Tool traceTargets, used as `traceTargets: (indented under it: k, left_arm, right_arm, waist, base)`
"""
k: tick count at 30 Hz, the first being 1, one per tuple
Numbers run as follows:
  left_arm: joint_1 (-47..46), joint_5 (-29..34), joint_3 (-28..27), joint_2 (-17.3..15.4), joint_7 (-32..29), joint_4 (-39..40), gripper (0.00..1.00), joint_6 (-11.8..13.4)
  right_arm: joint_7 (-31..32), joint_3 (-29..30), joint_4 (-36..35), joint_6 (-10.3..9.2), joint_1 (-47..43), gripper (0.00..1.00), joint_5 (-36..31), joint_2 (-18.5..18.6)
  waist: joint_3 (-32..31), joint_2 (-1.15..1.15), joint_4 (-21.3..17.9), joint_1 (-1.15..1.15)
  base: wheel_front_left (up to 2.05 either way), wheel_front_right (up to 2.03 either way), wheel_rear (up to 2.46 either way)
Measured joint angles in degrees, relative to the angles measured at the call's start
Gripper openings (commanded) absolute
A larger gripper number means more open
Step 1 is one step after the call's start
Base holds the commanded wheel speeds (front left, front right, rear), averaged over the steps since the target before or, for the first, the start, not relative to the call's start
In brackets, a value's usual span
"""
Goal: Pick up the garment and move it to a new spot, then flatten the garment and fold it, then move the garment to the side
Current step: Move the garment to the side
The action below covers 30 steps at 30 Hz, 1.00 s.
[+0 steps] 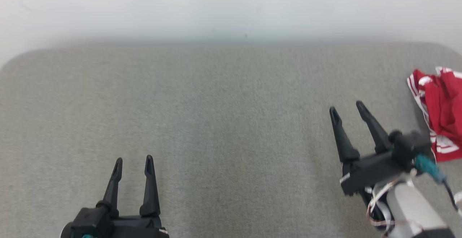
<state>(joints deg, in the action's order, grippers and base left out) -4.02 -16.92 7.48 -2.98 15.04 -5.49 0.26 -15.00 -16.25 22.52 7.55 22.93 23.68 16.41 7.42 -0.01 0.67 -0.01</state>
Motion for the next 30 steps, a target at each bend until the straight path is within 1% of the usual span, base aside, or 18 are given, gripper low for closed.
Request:
traceTargets:
  k: [2, 3, 5, 9, 12, 13, 18, 22, 30]
  left_arm:
    - [1.0, 0.1, 0.1, 0.0, 0.0, 1.2, 1.00, 0.1]
    - [1.7, 0.3, 0.3, 0.0, 0.0, 1.8, 1.00, -0.6]
    - [3.2, 1.3, 0.3, 0.0, 0.0, 3.0, 1.00, -1.4]
    - [6.6, 4.6, -0.3, 0.0, 0.0, 5.2, 1.00, -2.7]
    - [9.1, 5.8, -0.5, 0.0, 0.0, 6.4, 1.00, -3.8]
    - [9.9, 5.9, -0.5, 0.0, 0.0, 6.7, 1.00, -3.9]
    - [12.8, 6.4, -0.4, 0.1, 0.0, 5.9, 1.00, -5.8]
    - [14.6, 6.5, -1.7, 0.1, 0.0, 4.5, 1.00, -6.3]
    - [15.0, 6.9, -2.1, 0.1, 0.0, 2.2, 1.00, -6.9]
  right_arm:
    - [0.0, 2.7, -3.5, 0.00, -3.6, 1.00, -3.3, -1.7]
    - [0.0, 3.7, -5.5, 0.00, -5.6, 1.00, -4.8, -2.4]
    - [-0.1, 5.7, -9.3, 0.00, -9.3, 1.00, -7.3, -3.8]
    - [-0.1, 10.0, -16.5, 0.00, -16.0, 1.00, -10.0, -6.7]
    - [-0.1, 13.0, -19.7, 0.00, -20.6, 1.00, -12.3, -8.7]
    - [-0.1, 13.6, -20.4, 0.00, -22.0, 1.00, -12.8, -9.4]
    - [-0.1, 14.7, -21.5, 0.00, -29.1, 1.00, -14.8, -11.2]
    - [-0.1, 15.0, -21.6, 0.00, -33.8, 1.00, -15.2, -12.4]
    - [-0.1, 15.3, -21.8, 0.00, -37.8, 1.00, -15.2, -13.3]
  waist:
    - [-1.6, 0.00, 0.6, 0.00]
    - [-2.4, 0.00, 1.0, 0.00]
    - [-3.9, 0.00, 1.5, 0.00]
    - [-6.7, 0.00, 2.5, -0.01]
    - [-8.4, 0.00, 3.0, 0.00]
    - [-8.8, 0.00, 3.2, 0.00]
    - [-11.1, 0.00, 4.1, 0.00]
    - [-12.9, 0.00, 4.4, 0.00]
    - [-14.3, 0.00, 4.2, 0.01]
  base:
    - [0.00, 0.00, 0.00]
    - [0.00, 0.00, 0.00]
    - [0.00, 0.00, 0.00]
    - [0.00, 0.00, 0.00]
    - [0.00, 0.00, 0.00]
    - [0.00, 0.00, 0.00]
    - [0.00, 0.00, 0.00]
    - [0.00, 0.00, 0.00]
    - [0.00, 0.00, 0.00]
